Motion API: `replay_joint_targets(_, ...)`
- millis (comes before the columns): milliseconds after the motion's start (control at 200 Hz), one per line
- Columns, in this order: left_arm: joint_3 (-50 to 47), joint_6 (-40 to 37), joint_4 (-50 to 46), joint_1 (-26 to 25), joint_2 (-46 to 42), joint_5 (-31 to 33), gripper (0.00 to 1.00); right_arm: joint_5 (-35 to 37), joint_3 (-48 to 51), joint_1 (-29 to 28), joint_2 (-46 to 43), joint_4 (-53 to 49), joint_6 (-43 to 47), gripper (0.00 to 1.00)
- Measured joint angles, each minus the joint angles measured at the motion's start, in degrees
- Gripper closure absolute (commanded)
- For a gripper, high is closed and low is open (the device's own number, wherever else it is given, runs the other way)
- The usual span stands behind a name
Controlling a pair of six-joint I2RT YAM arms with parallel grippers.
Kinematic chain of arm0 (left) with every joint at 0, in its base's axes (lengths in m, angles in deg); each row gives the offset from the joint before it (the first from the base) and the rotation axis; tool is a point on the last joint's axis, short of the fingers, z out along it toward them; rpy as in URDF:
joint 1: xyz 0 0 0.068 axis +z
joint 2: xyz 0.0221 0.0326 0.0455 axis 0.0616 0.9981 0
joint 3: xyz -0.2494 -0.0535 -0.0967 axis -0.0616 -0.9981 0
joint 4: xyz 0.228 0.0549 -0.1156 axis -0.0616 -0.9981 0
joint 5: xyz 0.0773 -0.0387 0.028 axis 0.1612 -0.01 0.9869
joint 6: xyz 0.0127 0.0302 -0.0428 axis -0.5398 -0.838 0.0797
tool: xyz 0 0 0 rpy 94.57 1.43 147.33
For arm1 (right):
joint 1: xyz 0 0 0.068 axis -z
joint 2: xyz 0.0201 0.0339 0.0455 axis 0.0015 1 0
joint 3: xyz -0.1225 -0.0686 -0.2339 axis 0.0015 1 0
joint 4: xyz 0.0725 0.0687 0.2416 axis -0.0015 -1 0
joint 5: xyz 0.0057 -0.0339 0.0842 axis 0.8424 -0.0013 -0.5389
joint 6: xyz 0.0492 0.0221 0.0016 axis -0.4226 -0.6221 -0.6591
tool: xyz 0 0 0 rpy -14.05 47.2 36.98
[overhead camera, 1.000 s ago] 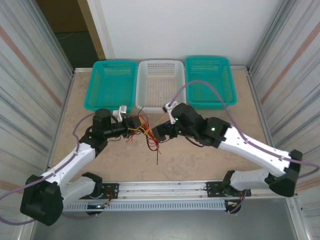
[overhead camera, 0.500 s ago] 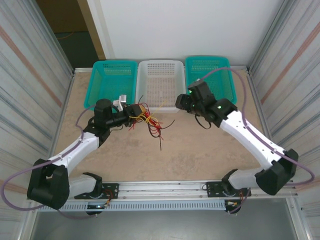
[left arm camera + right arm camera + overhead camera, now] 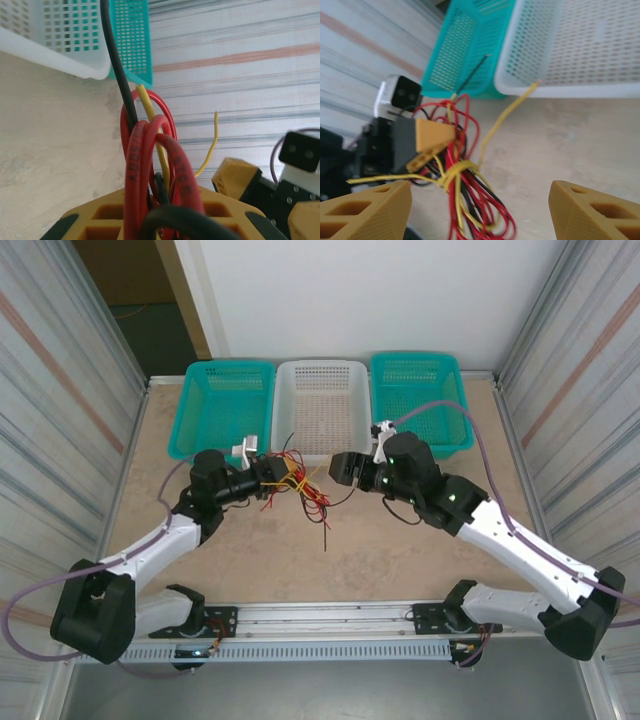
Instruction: Untangle the cables
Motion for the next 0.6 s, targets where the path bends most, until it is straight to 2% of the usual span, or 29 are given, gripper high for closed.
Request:
replay_joint_targets(40, 0.0, -0.1, 0.6, 0.0, -0.2, -0.1, 1.0, -2.5, -0.2, 1.6, 1.0, 1.2, -0.7, 0.16)
replay_joint_targets(145, 0.0, -0.2, 2.5, 0.0, -0.2, -0.6, 1.0, -8.6, 0.6, 6.2, 3.3, 4.9, -2.1, 0.28)
replay_joint_targets(210, 0.0, -0.2, 3.7, 0.0, -0.1, -1.2, 1.0, -11.5, 1.3, 8.0, 4.4, 6.8, -3.0, 0.41)
replay_joint_targets(296, 0.0, -0.2, 5.2, 0.0, 0.0, -1.6, 1.0, -14.7, 1.2, 8.4, 5.8, 8.5, -3.7, 0.49)
replay_joint_targets(426, 0.0, -0.2, 6.8, -0.4, 0.0, -2.9, 1.0, -18.2, 1.2, 8.4, 7.9, 10.4, -4.3, 0.52)
replay_joint_targets(501, 0.0, -0.3, 7.1, -0.7, 0.0, -3.7, 1.0, -19.3, 1.2, 8.7, 8.7, 11.3, -4.6, 0.57)
replay_joint_targets(596, 0.0, -0.3, 7.4, -0.8, 0.0, -4.7, 1.0, -20.2, 1.4, 9.2, 9.0, 12.6, -6.0, 0.7)
